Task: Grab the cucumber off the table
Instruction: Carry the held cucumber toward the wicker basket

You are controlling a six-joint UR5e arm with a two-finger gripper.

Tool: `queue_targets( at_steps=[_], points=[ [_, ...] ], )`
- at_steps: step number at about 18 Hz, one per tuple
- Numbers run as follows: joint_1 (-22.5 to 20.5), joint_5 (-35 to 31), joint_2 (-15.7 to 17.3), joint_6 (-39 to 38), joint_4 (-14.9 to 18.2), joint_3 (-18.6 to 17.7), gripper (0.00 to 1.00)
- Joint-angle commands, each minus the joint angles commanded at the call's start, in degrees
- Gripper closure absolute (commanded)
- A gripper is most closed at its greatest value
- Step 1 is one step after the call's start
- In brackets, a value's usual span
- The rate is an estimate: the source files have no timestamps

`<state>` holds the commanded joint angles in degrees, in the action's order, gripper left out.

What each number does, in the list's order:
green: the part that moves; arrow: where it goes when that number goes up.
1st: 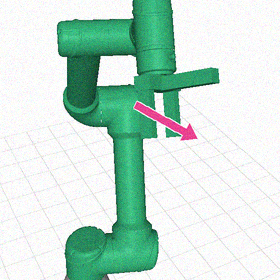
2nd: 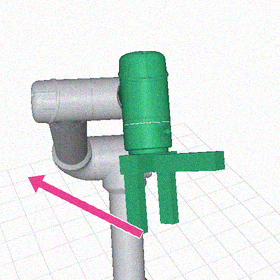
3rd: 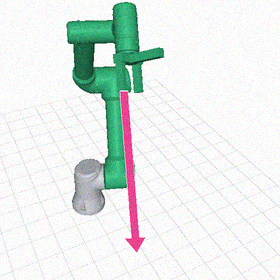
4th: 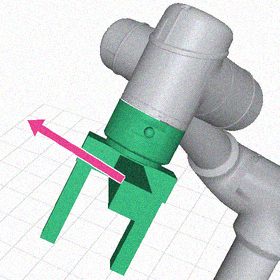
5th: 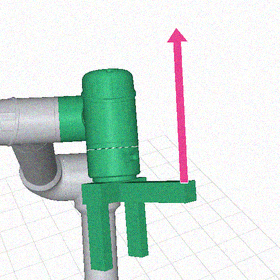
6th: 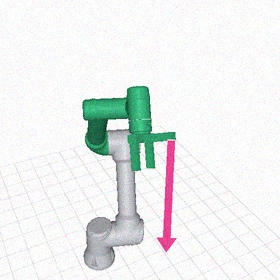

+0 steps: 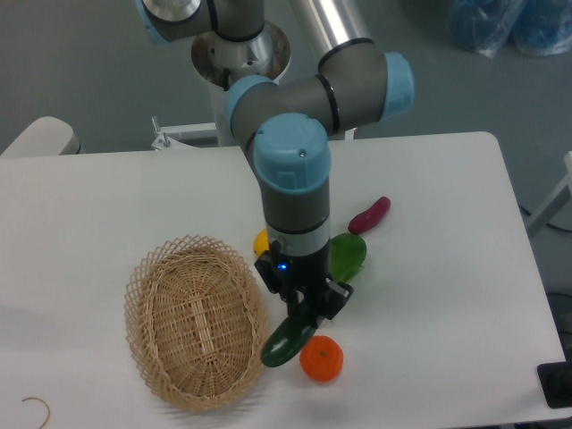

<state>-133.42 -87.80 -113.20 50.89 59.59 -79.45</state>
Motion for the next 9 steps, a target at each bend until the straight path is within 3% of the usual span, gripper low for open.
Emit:
queue_targets(
  at_steps=[9],
  points=[
    [-0.09,0.09,0.62,0.09,0.62,0.18,0.90]
  ],
)
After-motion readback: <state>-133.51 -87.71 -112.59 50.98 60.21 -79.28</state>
